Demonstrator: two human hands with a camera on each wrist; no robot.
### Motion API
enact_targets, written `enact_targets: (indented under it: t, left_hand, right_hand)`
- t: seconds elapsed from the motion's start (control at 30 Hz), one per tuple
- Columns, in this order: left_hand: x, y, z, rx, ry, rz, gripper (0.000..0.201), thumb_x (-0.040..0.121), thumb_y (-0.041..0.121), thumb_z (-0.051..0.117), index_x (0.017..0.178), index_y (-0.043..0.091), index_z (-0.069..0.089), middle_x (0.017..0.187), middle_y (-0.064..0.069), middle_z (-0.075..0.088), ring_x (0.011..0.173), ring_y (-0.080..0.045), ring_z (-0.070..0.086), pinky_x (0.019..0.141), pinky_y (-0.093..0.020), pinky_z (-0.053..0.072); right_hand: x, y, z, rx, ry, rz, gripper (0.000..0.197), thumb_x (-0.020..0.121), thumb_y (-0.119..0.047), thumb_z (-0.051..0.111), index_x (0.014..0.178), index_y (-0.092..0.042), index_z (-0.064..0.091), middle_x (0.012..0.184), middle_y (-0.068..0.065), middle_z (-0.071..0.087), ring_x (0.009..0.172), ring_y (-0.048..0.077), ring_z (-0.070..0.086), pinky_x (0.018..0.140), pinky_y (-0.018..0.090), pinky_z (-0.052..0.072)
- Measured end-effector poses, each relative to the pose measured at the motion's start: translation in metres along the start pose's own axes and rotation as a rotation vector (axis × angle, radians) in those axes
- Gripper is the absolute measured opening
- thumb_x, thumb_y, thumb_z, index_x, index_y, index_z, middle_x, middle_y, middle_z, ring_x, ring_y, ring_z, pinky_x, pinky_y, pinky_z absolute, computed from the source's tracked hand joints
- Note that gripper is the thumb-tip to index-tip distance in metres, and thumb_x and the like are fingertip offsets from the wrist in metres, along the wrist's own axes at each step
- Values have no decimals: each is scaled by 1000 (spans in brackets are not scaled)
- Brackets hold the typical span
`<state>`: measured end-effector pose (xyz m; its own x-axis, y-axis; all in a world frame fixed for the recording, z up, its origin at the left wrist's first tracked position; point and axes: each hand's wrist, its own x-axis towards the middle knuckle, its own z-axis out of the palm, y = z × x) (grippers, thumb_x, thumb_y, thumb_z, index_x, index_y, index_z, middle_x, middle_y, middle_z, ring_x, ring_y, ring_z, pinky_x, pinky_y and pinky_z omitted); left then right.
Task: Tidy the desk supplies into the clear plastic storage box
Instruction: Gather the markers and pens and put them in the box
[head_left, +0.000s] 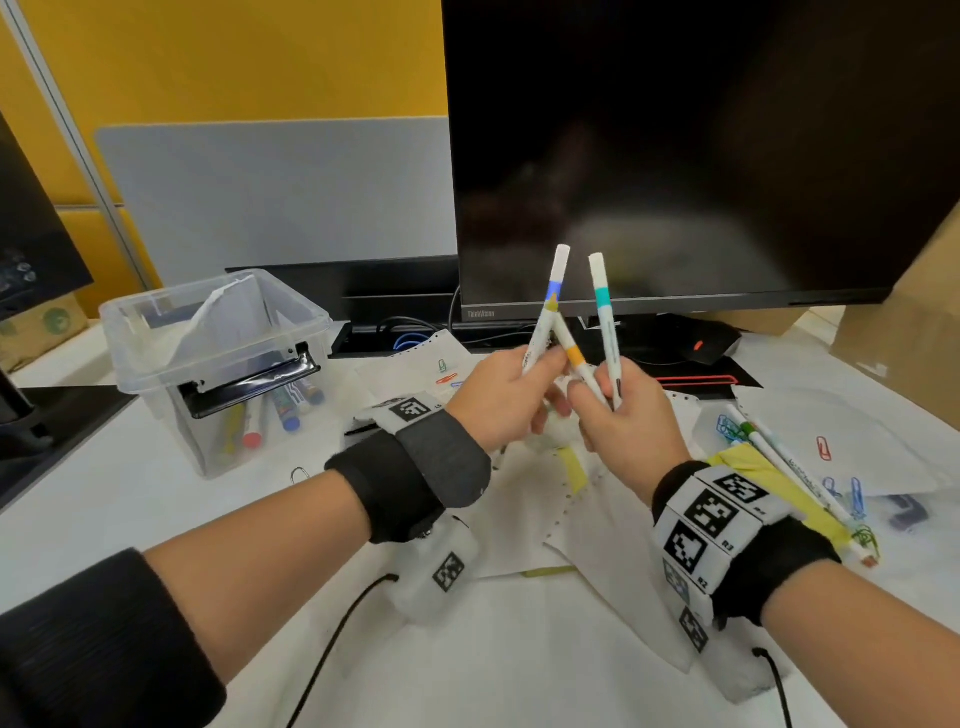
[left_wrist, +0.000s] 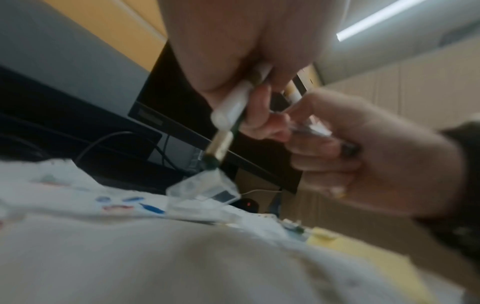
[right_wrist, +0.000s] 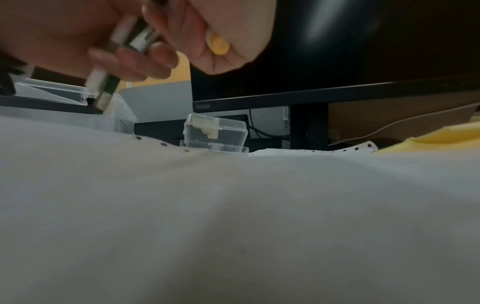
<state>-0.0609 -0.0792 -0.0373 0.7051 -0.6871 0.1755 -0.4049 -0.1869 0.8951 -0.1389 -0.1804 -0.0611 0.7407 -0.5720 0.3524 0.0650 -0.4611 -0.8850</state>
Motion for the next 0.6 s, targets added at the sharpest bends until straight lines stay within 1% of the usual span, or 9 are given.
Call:
enact_targets:
  t: [0.07, 0.13, 0.2, 0.3, 0.37, 0.43, 0.47, 0.53, 0.6]
  left_hand:
    - [-3, 5, 3, -186, -75, -109, 34, 96, 39, 42, 94, 11, 60, 63, -4, 52, 50, -8, 45, 44, -19, 35]
    - [-6, 7, 8, -274, -136, -145, 33, 96, 40, 41, 98, 13, 61, 68, -3, 52, 57, -9, 48, 44, -16, 37]
    - [-8, 8, 13, -324, -147, -168, 32, 96, 41, 41, 101, 16, 61, 69, 3, 56, 57, -6, 53, 46, -13, 43]
    - [-8, 10, 16, -399, -123, -208, 39, 95, 40, 42, 117, 13, 59, 76, 6, 59, 67, -6, 56, 59, -18, 48]
    - [-8, 12, 16, -387, -111, -233, 39, 95, 42, 41, 116, 14, 59, 82, 4, 58, 76, -10, 53, 66, -21, 46]
    - [-9, 14, 16, -330, -103, -243, 39, 96, 44, 38, 112, 17, 60, 82, 4, 56, 75, -11, 50, 67, -21, 42]
    - [-9, 16, 17, -311, -98, -238, 41, 96, 44, 36, 116, 17, 59, 85, 3, 56, 77, -11, 50, 70, -21, 43]
    - [-7, 16, 18, -317, -88, -226, 45, 97, 43, 34, 127, 17, 55, 99, 1, 57, 91, -13, 52, 89, -29, 46]
    - [-6, 17, 19, -340, -78, -240, 46, 97, 43, 35, 130, 17, 53, 109, -2, 58, 104, -16, 53, 106, -39, 41]
  right_hand:
    - [0, 0, 1, 15, -33, -25, 20, 87, -24, 54, 72, -20, 42, 59, 0, 49, 54, 16, 50, 51, 26, 43]
    - [-2, -1, 2, 33, -79, -23, 12, 93, -29, 48, 85, -20, 45, 61, -4, 53, 48, 5, 53, 45, 17, 43]
    - [-2, 0, 3, 44, -114, 20, 21, 95, -35, 41, 98, -15, 45, 66, -5, 55, 49, 1, 55, 45, 17, 43]
    - [-2, 0, 4, 86, -170, 62, 28, 96, -37, 36, 105, -11, 45, 63, -5, 51, 37, -3, 50, 38, 10, 36]
    - [-3, -2, 4, 64, -194, 52, 27, 97, -35, 34, 102, -12, 47, 59, -6, 49, 35, -4, 49, 37, 8, 34]
    - [-3, -2, 4, 36, -206, 38, 25, 98, -34, 32, 89, -19, 50, 56, -6, 48, 38, 1, 48, 41, 12, 35]
    - [-2, 0, 5, 29, -205, 37, 26, 98, -34, 32, 84, -22, 49, 56, -5, 48, 42, 3, 46, 44, 16, 36]
    - [-1, 0, 5, 40, -196, 43, 27, 98, -35, 33, 79, -25, 48, 57, -4, 47, 48, 8, 44, 49, 21, 35]
    - [-1, 0, 4, 76, -190, 62, 26, 98, -35, 34, 78, -26, 49, 58, -4, 46, 50, 8, 42, 49, 21, 34]
